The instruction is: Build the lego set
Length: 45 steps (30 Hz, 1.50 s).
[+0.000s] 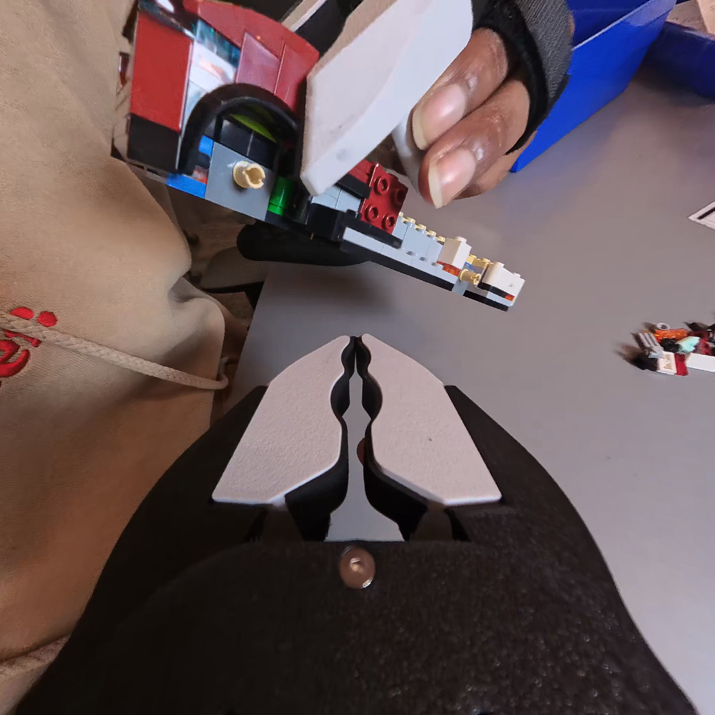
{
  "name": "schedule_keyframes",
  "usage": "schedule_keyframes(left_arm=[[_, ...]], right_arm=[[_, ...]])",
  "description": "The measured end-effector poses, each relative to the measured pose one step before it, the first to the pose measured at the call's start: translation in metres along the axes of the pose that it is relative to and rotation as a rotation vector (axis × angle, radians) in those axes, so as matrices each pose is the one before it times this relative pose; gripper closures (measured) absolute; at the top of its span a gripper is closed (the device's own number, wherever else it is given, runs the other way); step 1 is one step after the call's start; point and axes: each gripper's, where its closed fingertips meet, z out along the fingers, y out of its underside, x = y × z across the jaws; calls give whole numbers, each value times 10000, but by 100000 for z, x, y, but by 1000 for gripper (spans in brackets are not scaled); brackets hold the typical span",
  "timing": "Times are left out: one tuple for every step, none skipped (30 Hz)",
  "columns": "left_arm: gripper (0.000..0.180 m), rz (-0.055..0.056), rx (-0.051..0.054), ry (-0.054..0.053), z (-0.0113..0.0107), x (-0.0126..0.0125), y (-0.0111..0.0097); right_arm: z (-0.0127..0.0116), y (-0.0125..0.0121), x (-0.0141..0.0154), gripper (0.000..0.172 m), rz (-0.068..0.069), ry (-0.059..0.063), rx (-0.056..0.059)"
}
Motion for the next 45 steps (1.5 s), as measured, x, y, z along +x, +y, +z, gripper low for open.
schedule_keyframes(left_arm=[[119, -105, -188, -184, -108, -362, 405], [119, -188, -384, -274, -106, -562, 720], [120, -301, -630, -380, -37, -808, 1113], [119, -324, -778, -469, 79, -1003, 1396], [119, -340, -935, -471, 221, -1081, 1728], [119, -380, -1129, -485, 441, -1151, 1989], [119, -341, -1075, -403, 626, -1054, 1881], [119, -284, -925, -225, 717, -793, 1611], [119, -201, -623, -129, 720, -648, 1133], [119, -162, -408, -90, 683, -601, 728], [119, -128, -281, -27, 607, -498, 463], [119, -63, -249, 39, 550, -350, 348], [119, 60, -279, -22, 548, -356, 288], [119, 154, -260, -105, 518, -404, 222], [119, 133, -240, -2, 484, -205, 172], [119, 68, -236, 104, 461, -25, 152], [119, 75, -189, 17, 428, -96, 71], [118, 27, 12, -11, 291, -134, -205], [118, -31, 109, -3, 133, -113, -331], [119, 15, -53, -21, 114, -60, -50], [118, -4, -46, -48, -2, -8, -31], [116, 63, -51, -153, -113, -29, 52], [108, 58, -4, -254, -341, -86, 71], [107, -36, 50, -277, -709, -106, 113], [107, -176, 174, -208, -958, -19, 73], [108, -239, 307, -225, -1089, -58, 35], [109, -259, 337, -301, -1115, -173, 115], [111, -298, 358, -452, -1091, -407, 213], [114, -366, 405, -423, -1038, -382, 259], [117, -459, 506, -444, -969, -441, 179], [121, -563, 620, -563, -948, -654, 54], [127, -660, 711, -456, -945, -536, -86], [135, -717, 760, -335, -963, -380, -226], [144, -691, 799, -339, -967, -413, -369], [154, -574, 801, -273, -909, -345, -446], [164, -471, 734, -232, -792, -315, -502], [171, -360, 622, -175, -626, -251, -488], [175, -231, 502, -267, -421, -383, -486], [177, -90, 399, -285, -241, -418, -381], [179, -21, 287, -261, -101, -376, -231], [180, -40, 184, -175, -10, -224, -78], [180, -79, 62, -35, 60, 5, 79], [180, -44, -44, 55, 80, 170, 220], [180, 52, -100, 28, 97, 169, 309], [180, 174, -83, -14, 103, 140, 294]], right_arm=[[-283, 5, 573, 171, -22, 233, 45], [-405, 47, 860, 171, -18, 345, 44], [-537, 68, 1166, 171, 2, 452, 45], [-653, 77, 1321, 170, 7, 454, 55], [-713, 69, 1523, 168, 37, 502, 62], [-704, 48, 1607, 165, 60, 507, 65], [-594, 105, 1411, 162, 44, 372, 34], [-500, 148, 1140, 158, 43, 230, 23], [-434, 30, 833, 155, 78, 109, 123], [-347, -8, 547, 153, 102, 7, 156], [-222, 159, 279, 150, 75, -99, 50], [-77, 407, 141, 144, 66, -129, -115], [46, 561, 94, 138, 39, -76, -219], [164, 554, -6, 134, -37, -48, -210], [286, 526, -129, 131, -55, -39, -213], [401, 488, -163, 127, -35, -8, -252], [470, 401, -192, 126, -56, 26, -248], [534, 420, -241, 124, -92, 27, -293], [563, 485, -221, 122, -103, 54, -361], [552, 499, -204, 118, -91, 70, -386], [504, 408, -200, 116, -63, 68, -340], [451, 290, -193, 113, -39, 81, -273], [375, 177, -126, 111, -16, 131, -209], [293, 49, -13, 109, -5, 195, -144], [197, -94, 72, 107, -4, 222, -70], [190, -99, 95, 106, 38, 204, -61], [229, -95, 123, 105, 44, 182, -60], [280, -42, 184, 105, 14, 192, -88], [279, -44, 278, 103, -32, 226, -112], [264, -54, 251, 103, -44, 196, -125], [248, -53, 133, 103, -5, 98, -126], [185, -97, -38, 104, -20, -11, -112], [132, -96, -46, 110, -62, 13, -102], [113, -103, 30, 113, -10, 74, -62], [111, -82, 32, 113, 69, 55, -12], [67, -52, 82, 113, 100, 74, 16], [28, -19, 203, 113, 108, 136, 30], [39, -3, 372, 113, 162, 225, 27], [35, 19, 553, 113, 212, 299, 4], [35, 35, 632, 113, 240, 326, -3], [-2, 81, 652, 113, 260, 338, -15], [-71, 148, 569, 113, 251, 308, -51], [-162, 183, 348, 113, 164, 209, -54], [-207, 218, 120, 113, 169, 126, -49], [-222, 195, -33, 113, 102, 102, -10]])
